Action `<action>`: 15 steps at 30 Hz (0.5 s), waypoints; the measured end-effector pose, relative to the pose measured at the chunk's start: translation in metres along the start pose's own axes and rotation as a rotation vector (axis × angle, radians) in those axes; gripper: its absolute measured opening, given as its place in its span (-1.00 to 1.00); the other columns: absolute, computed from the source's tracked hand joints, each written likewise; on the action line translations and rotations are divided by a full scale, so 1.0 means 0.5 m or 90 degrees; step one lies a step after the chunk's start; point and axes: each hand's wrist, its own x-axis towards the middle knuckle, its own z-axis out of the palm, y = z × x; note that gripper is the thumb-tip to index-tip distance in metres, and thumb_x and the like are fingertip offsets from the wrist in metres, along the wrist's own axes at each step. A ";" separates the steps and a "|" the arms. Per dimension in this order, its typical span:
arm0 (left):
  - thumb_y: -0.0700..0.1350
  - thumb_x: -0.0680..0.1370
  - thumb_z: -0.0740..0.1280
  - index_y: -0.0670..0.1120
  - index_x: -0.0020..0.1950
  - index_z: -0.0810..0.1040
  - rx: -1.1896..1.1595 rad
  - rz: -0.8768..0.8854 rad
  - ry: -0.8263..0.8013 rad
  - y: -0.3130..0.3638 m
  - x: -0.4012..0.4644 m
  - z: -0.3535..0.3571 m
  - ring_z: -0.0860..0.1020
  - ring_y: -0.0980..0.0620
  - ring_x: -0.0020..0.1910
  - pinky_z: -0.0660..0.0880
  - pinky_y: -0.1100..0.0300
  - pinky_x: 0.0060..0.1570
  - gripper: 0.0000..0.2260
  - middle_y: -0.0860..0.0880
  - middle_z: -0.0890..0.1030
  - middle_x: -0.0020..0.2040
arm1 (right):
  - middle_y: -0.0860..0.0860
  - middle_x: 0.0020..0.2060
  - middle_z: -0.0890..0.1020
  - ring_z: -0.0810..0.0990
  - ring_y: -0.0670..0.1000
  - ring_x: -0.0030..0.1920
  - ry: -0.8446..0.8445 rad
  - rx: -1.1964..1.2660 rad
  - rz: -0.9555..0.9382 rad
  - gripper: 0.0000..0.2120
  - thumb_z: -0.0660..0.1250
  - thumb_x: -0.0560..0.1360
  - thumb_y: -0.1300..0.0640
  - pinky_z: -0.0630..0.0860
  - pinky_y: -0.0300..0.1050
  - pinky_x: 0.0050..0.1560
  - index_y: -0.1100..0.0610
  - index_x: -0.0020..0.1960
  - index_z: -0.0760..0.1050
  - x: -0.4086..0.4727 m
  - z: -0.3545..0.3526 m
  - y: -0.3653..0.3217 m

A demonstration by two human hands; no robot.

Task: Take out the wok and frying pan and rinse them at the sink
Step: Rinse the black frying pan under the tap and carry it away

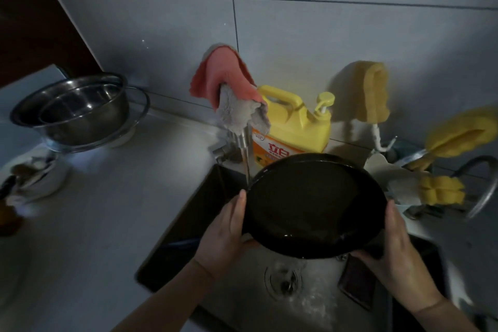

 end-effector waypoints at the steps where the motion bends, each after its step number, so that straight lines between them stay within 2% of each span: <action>1: 0.22 0.46 0.33 -0.14 0.55 -0.19 -0.001 0.000 0.000 0.000 -0.003 0.003 0.34 -0.10 0.36 0.47 0.03 0.22 -0.06 -0.22 0.25 0.41 | -0.06 0.58 -0.03 0.04 -0.08 0.57 -0.001 0.002 0.006 -0.10 0.10 0.56 -0.32 0.07 -0.32 0.49 0.33 0.55 -0.11 -0.002 0.000 0.001; 4: 0.23 0.46 0.30 -0.17 0.55 -0.16 -0.004 -0.010 0.003 -0.003 -0.014 -0.001 0.27 -0.02 0.41 0.44 0.03 0.23 -0.08 -0.20 0.22 0.42 | -0.03 0.59 -0.04 0.04 -0.04 0.57 -0.013 0.005 -0.015 -0.08 0.16 0.54 -0.30 0.08 -0.26 0.50 0.28 0.57 -0.16 -0.001 0.012 0.000; 6: 0.25 0.45 0.30 -0.22 0.54 -0.10 0.003 -0.018 0.004 -0.012 -0.029 -0.010 0.27 0.01 0.39 0.42 0.07 0.19 -0.08 -0.22 0.25 0.39 | -0.03 0.59 -0.06 0.01 -0.04 0.57 -0.024 0.000 -0.039 0.06 0.46 0.43 -0.10 0.06 -0.26 0.51 0.23 0.58 -0.19 0.005 0.028 -0.003; 7: 0.26 0.43 0.33 -0.21 0.54 -0.10 0.008 -0.030 0.004 -0.018 -0.037 -0.015 0.32 -0.02 0.35 0.46 0.08 0.14 -0.05 -0.23 0.28 0.37 | -0.05 0.59 -0.08 -0.01 -0.07 0.57 -0.051 -0.002 -0.040 0.21 0.61 0.29 0.05 0.04 -0.29 0.50 0.20 0.58 -0.20 0.011 0.037 -0.007; 8: 0.26 0.41 0.36 -0.19 0.55 -0.13 0.012 -0.047 0.005 -0.025 -0.046 -0.020 0.36 -0.06 0.30 0.51 0.07 0.07 -0.02 -0.25 0.31 0.35 | -0.06 0.59 -0.08 -0.02 -0.09 0.57 -0.086 0.001 -0.035 0.32 0.67 0.16 0.15 0.03 -0.32 0.49 0.18 0.59 -0.21 0.017 0.048 -0.011; 9: 0.25 0.39 0.37 -0.18 0.55 -0.14 0.013 -0.069 0.004 -0.034 -0.056 -0.024 0.38 -0.08 0.27 0.54 0.05 0.01 0.01 -0.27 0.34 0.34 | -0.05 0.59 -0.08 -0.02 -0.08 0.57 -0.109 0.008 -0.036 0.35 0.68 0.12 0.20 0.02 -0.33 0.49 0.18 0.59 -0.21 0.024 0.058 -0.018; 11: 0.26 0.39 0.36 -0.17 0.55 -0.13 0.027 -0.107 0.008 -0.057 -0.076 -0.033 0.39 -0.11 0.24 0.54 0.04 -0.03 -0.01 -0.33 0.40 0.30 | -0.02 0.60 -0.06 -0.01 -0.06 0.57 -0.124 0.026 -0.053 0.31 0.66 0.16 0.18 0.05 -0.31 0.50 0.18 0.59 -0.20 0.035 0.081 -0.029; 15: 0.25 0.35 0.39 -0.17 0.56 -0.07 0.048 -0.172 0.021 -0.097 -0.115 -0.057 0.48 -0.26 0.23 0.49 -0.03 0.11 0.01 -0.35 0.43 0.31 | 0.02 0.60 -0.06 0.03 -0.04 0.57 -0.144 0.046 -0.052 0.22 0.62 0.29 0.13 0.29 -0.04 0.44 0.16 0.59 -0.22 0.057 0.127 -0.058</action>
